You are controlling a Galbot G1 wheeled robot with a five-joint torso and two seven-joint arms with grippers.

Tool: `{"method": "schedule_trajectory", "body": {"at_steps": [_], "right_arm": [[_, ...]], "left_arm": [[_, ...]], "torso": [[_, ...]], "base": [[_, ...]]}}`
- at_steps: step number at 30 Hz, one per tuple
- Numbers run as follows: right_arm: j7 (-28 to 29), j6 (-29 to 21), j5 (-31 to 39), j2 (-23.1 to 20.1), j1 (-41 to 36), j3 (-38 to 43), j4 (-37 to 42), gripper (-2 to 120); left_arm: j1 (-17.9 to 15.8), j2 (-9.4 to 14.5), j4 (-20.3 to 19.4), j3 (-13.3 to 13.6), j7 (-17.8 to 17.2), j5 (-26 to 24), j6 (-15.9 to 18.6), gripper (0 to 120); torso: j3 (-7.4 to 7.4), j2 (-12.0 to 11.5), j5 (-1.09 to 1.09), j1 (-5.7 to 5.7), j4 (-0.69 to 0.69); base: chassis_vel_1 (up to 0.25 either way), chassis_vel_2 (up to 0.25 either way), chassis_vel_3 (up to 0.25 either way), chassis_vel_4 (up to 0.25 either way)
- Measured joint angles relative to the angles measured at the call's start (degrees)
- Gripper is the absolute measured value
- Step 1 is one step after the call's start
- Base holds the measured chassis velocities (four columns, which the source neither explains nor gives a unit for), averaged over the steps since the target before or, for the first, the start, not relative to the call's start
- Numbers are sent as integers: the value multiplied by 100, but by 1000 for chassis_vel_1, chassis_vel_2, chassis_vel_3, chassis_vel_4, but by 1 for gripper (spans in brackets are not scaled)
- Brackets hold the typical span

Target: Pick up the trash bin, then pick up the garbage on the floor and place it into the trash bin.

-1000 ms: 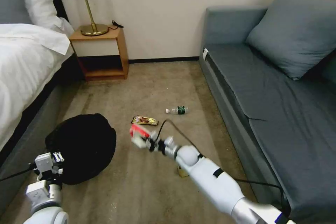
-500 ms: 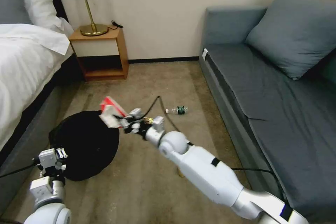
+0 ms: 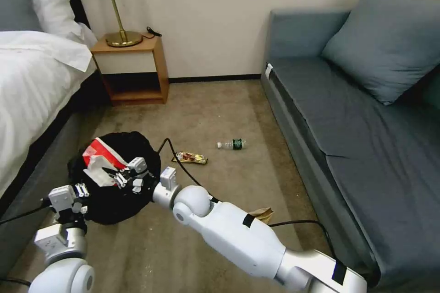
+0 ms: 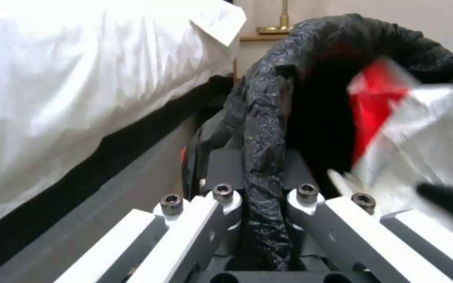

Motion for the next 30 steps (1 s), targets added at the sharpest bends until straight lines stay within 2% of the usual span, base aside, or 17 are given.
{"method": "schedule_trajectory", "body": {"at_steps": [5, 7, 11, 13, 15, 19, 21, 23, 25, 29, 30], "right_arm": [[68, 19, -136, -86, -61, 20, -2, 10], [70, 28, -213, -103, -115, 19, 20, 22], [85, 62, -323, -107, -151, -1, 40, 31], [124, 202, -464, -82, -170, -1, 20, 42], [139, 247, -495, -68, -180, 0, 17, 46], [161, 422, -622, -74, -191, -34, 38, 64], [161, 440, -655, -83, -184, -43, 38, 66], [161, 474, -744, -130, -150, -88, 38, 78], [161, 474, -751, -140, -149, -98, 38, 81], [219, 477, -776, -200, -165, -95, 98, 99], [219, 477, -776, -200, -165, -95, 98, 99]], "left_arm": [[-57, -17, 54, 10, 7, 8, 0, 6], [-97, -44, 80, 16, 7, 32, 2, 6], [-104, -57, 106, 18, 8, 39, 2, 6], [-93, -52, 163, 0, 12, 20, -8, 6], [-88, -46, 183, -9, 14, -3, -14, 6], [-88, 4, 325, -36, 37, -85, -69, 6], [-91, 13, 343, -36, 38, -90, -78, 6], [-108, 33, 387, -37, 39, -104, -90, 6], [-114, 35, 388, -37, 39, -109, -90, 6], [-158, 45, 395, -29, 42, -122, -85, 6], [-158, 45, 395, -29, 42, -122, -85, 6]], "torso": [[0, 0, 0, 0, 0], [0, 0, 1, 0, 0], [0, 0, 1, 0, 0], [0, 0, 1, 0, 0], [0, 0, 1, 0, 0], [0, 0, 1, 0, 1], [0, 0, 1, 0, 0], [0, 0, 1, 0, 0], [0, 0, 1, 0, 0], [0, 0, 1, 0, 0], [0, 0, 1, 0, 0]], "base": [[0, 0, 0, 0], [0, 0, 0, 0], [0, 0, 0, 0], [0, 0, 0, 0], [0, 0, 0, 0], [0, 0, 0, 0], [0, 0, 0, 0], [0, 0, 0, 0], [0, 0, 0, 0], [0, 0, 0, 0], [0, 0, 0, 0]]}}
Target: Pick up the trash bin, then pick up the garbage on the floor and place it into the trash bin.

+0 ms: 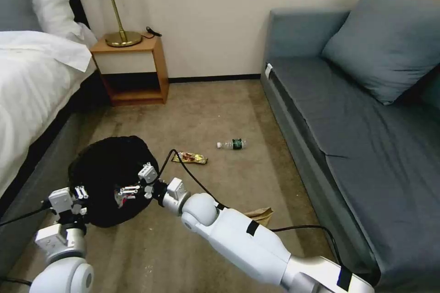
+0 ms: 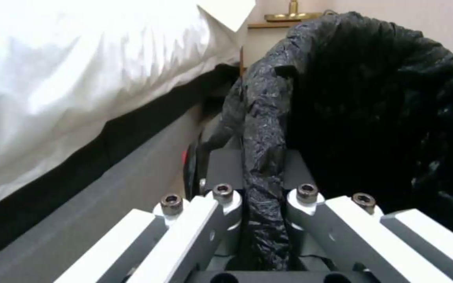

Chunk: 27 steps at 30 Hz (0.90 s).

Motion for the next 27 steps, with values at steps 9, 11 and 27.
{"method": "schedule_trajectory", "body": {"at_steps": [9, 11, 27], "right_arm": [[-59, -417, 8, -1248, 284, 78, 483, 100], [-180, -466, -93, -1413, 286, 149, 495, 100], [-4157, -522, -2932, -2248, -465, 2131, -363, 100]], "left_arm": [[-147, 108, 314, -26, 0, -108, -23, 6], [-159, 119, 346, -27, 1, -113, -34, 6], [-377, 82, 512, 36, -18, 54, -42, 6]], "torso": [[0, 0, 2, 0, 0], [0, 0, 2, 0, -1], [0, 0, 2, 0, -1]], "base": [[0, 0, 0, 0], [0, 0, 0, 0], [0, 0, 0, 0]]}}
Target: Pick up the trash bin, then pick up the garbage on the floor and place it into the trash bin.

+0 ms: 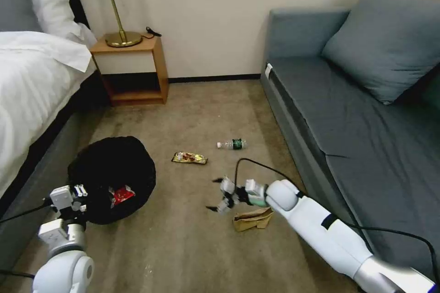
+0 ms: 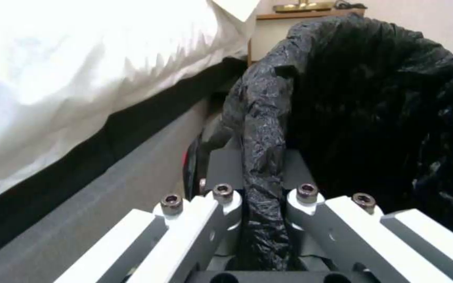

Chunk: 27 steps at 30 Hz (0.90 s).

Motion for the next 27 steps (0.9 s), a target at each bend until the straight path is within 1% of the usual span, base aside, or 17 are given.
{"method": "schedule_trajectory", "body": {"at_steps": [1, 4, 7, 9, 12, 14, 16, 17, 19, 20, 21, 22, 24, 26, 27], "right_arm": [[-133, 59, -231, 4, -62, 134, -113, 100], [-269, 111, -402, 22, -99, 276, -221, 100], [-469, 232, -757, 69, -157, 542, -452, 100], [-503, 254, -815, 77, -166, 586, -495, 100], [-562, 384, -1136, 157, -205, 831, -832, 100], [-559, 409, -1192, 182, -205, 871, -893, 100], [-527, 514, -1426, 312, -183, 1054, -1224, 100], [-527, 514, -1426, 312, -183, 1054, -1224, 100], [-475, 571, -1516, 414, -130, 1170, -1492, 91], [-459, 585, -1541, 441, -115, 1198, -1564, 88], [-459, 585, -1541, 441, -115, 1198, -1564, 88], [-442, 616, -1613, 492, -85, 1248, -1697, 82], [-439, 703, -1708, 567, -35, 1351, -1890, 73], [-441, 732, -1725, 588, -20, 1384, -1943, 71], [-442, 777, -1744, 627, -1, 1432, -2018, 63]], "left_arm": [[-5, -12, -14, 3, -2, 28, 12, 6], [-5, -22, -23, 5, -3, 55, 17, 6], [12, -43, -30, 7, -5, 94, 19, 6], [19, -47, -33, 7, -5, 101, 19, 6], [78, -77, -77, 8, -5, 126, 13, 6], [84, -80, -82, 7, -5, 126, 11, 6], [123, -98, -115, 5, -5, 128, -5, 6], [123, -98, -115, 5, -5, 128, -5, 6], [164, -117, -126, -2, -5, 129, -24, 6], [180, -124, -130, -4, -5, 130, -33, 6], [180, -124, -130, -4, -5, 130, -33, 6], [210, -133, -135, -9, -5, 131, -54, 6], [235, -140, -135, -15, -5, 131, -92, 6], [240, -140, -135, -16, -5, 131, -99, 6], [248, -141, -133, -19, -5, 131, -115, 6]], "torso": [[0, 0, 1, 0, 0], [0, 0, 1, 0, 0], [0, 0, 0, 0, 0], [0, 0, 0, 0, 0], [0, 0, -2, 0, 1], [0, 0, -2, 0, 0], [0, 0, -1, 0, 0], [0, 0, -1, 0, 0], [0, 0, -2, 0, 1], [0, 0, -2, 0, 1], [0, 0, -2, 0, 1], [0, 0, -2, 0, 1], [0, 0, -2, 0, 1], [0, 0, -2, 0, 1], [0, 0, -2, 0, 1]], "base": [[0, 0, 0, 0], [0, 0, 0, 0], [0, 0, 0, 0], [0, 0, 0, 0], [0, 0, 0, 0], [0, 0, 0, 0], [0, 0, 0, 0], [0, 0, 0, 0], [0, 0, 0, 0], [0, 0, 0, 0], [0, 0, 0, 0], [0, 0, 0, 0], [0, 0, 0, 0], [0, 0, 0, 0], [0, 0, 0, 0]]}}
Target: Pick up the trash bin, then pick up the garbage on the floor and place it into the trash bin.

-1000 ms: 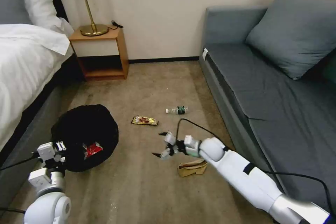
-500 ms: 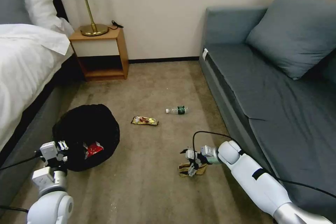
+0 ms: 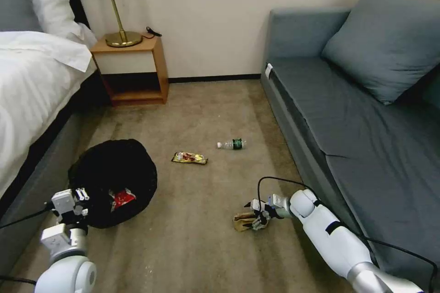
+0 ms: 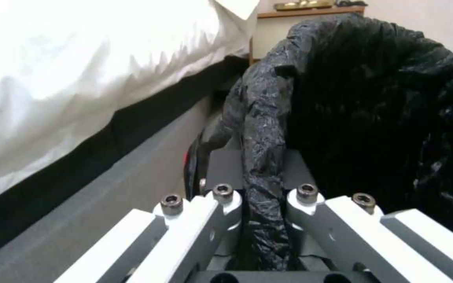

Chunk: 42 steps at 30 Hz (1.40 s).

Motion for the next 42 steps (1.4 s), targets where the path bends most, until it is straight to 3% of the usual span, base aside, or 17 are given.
{"method": "schedule_trajectory", "body": {"at_steps": [16, 26, 31, 35, 36, 38, 39, 40, 42], "right_arm": [[-234, 60, 0, 17, -167, 32, 161, 4], [-282, 76, 115, 30, -211, 54, 328, 0], [-202, 69, 693, 59, -116, -53, 597, 0], [752, 41, 2137, 105, 107, -725, 1149, 0], [752, 41, 2137, 105, 107, -725, 1149, 0], [1532, 15, 2953, 125, 163, -1218, 1563, 0], [2301, -13, 3681, 137, 197, -1670, 1951, 0], [2593, -34, 3955, 153, 207, -1851, 2118, 0], [2641, -38, 3997, 156, 208, -1876, 2141, 0]], "left_arm": [[-37, -12, 33, 13, 9, 39, -11, 6], [58, -37, 34, 4, 14, -11, -98, 6], [91, -54, 16, 2, 17, -27, -102, 6], [101, -100, -1, 1, 22, -10, -129, 6], [101, -100, -1, 1, 22, -10, -129, 6], [107, -142, 0, 7, 27, 26, -176, 6], [120, -170, 2, 13, 34, 48, -198, 6], [125, -181, 2, 16, 35, 54, -201, 6], [126, -184, 2, 18, 36, 56, -202, 6]], "torso": [[0, 0, 0, 0, -1], [0, 0, 0, 0, 0], [0, 0, -1, 0, -1], [0, 0, -1, 0, 0], [0, 0, -1, 0, 0], [0, 0, -1, 0, 0], [0, 0, -1, 0, 0], [0, 0, -1, 0, 0], [0, 0, -1, 0, 0]], "base": [[0, 0, 0, 0], [0, 0, 0, 0], [0, 0, 0, 0], [0, 0, 0, 0], [0, 0, 0, 0], [0, 0, 0, 0], [0, 0, 0, 0], [0, 0, 0, 0], [0, 0, 0, 0]]}}
